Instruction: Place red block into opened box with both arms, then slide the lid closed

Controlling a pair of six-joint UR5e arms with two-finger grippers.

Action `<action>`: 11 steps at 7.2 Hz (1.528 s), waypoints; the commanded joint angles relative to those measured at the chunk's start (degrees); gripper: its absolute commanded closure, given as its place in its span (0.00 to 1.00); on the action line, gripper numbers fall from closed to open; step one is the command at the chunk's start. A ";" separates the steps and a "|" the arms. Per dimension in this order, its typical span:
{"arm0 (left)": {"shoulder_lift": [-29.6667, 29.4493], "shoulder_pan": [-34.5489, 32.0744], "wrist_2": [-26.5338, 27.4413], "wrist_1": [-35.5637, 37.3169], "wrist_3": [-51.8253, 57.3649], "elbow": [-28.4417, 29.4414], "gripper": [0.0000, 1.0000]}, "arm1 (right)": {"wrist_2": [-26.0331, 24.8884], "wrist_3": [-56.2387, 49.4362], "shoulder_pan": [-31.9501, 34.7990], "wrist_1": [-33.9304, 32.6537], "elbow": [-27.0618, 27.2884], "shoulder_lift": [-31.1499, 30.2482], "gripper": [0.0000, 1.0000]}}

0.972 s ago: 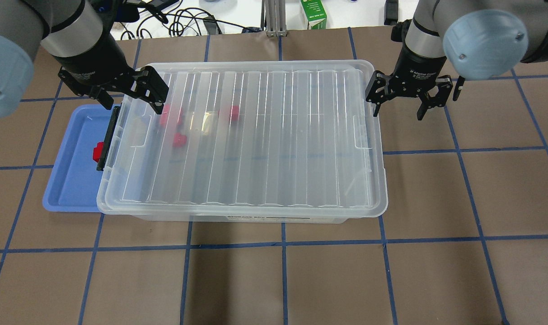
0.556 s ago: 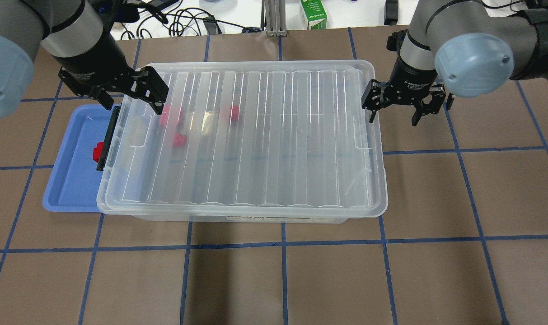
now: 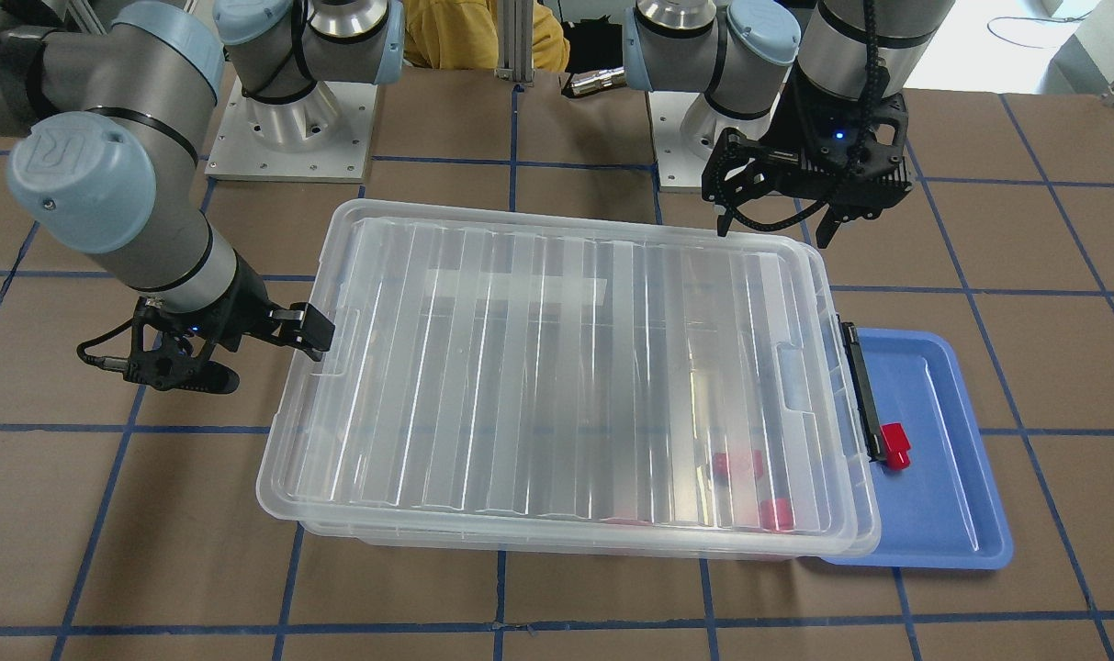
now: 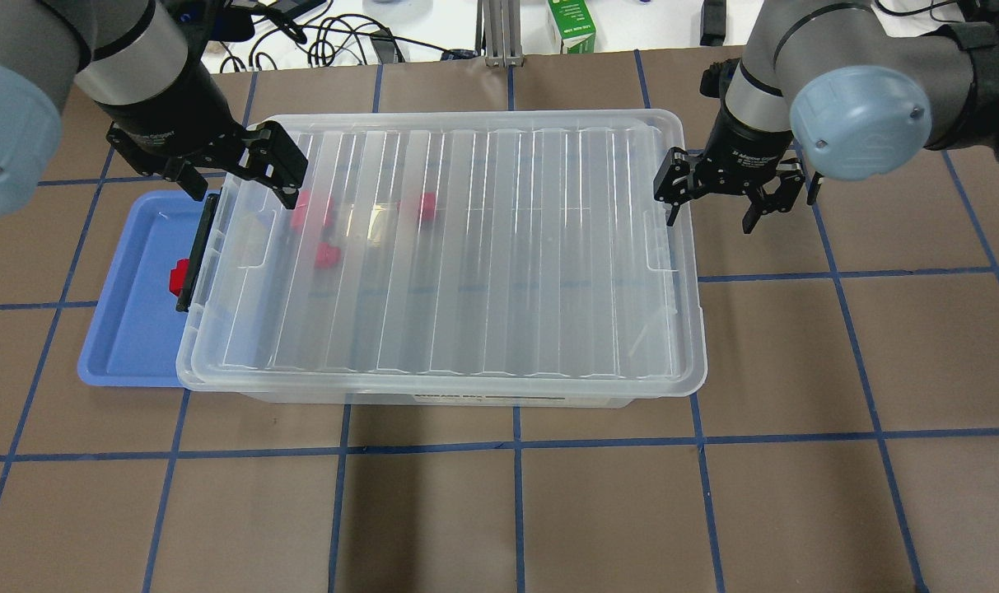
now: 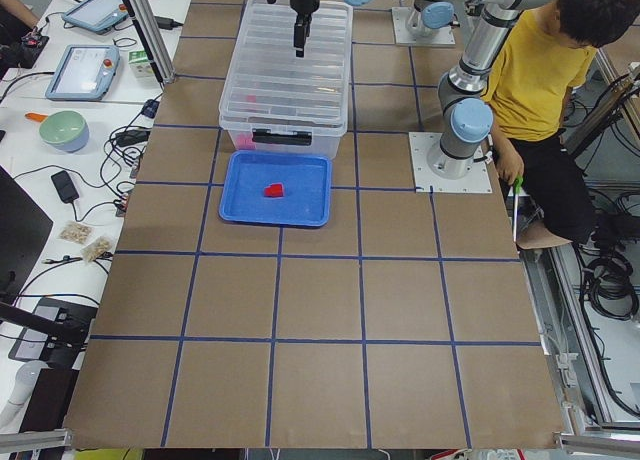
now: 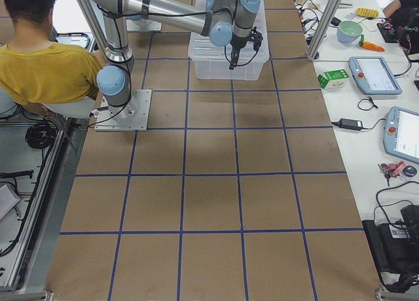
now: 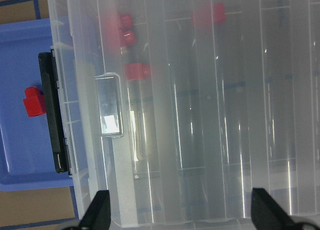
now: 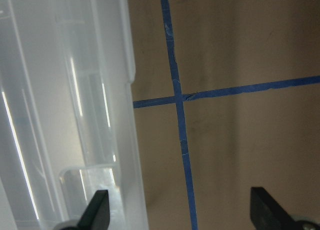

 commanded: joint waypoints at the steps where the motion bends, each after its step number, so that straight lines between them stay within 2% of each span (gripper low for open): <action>1: 0.00 0.00 0.07 0.00 0.00 -0.01 0.00 | -0.23 -0.05 -0.30 0.23 0.05 0.05 0.00; 7: 0.00 0.00 0.07 0.00 0.00 -0.01 0.00 | -0.67 -6.89 -1.35 -0.21 0.05 0.93 0.00; 11: 0.00 0.00 0.07 0.00 -0.09 -0.01 0.00 | -2.87 -11.73 -5.65 -0.30 -0.13 0.93 0.00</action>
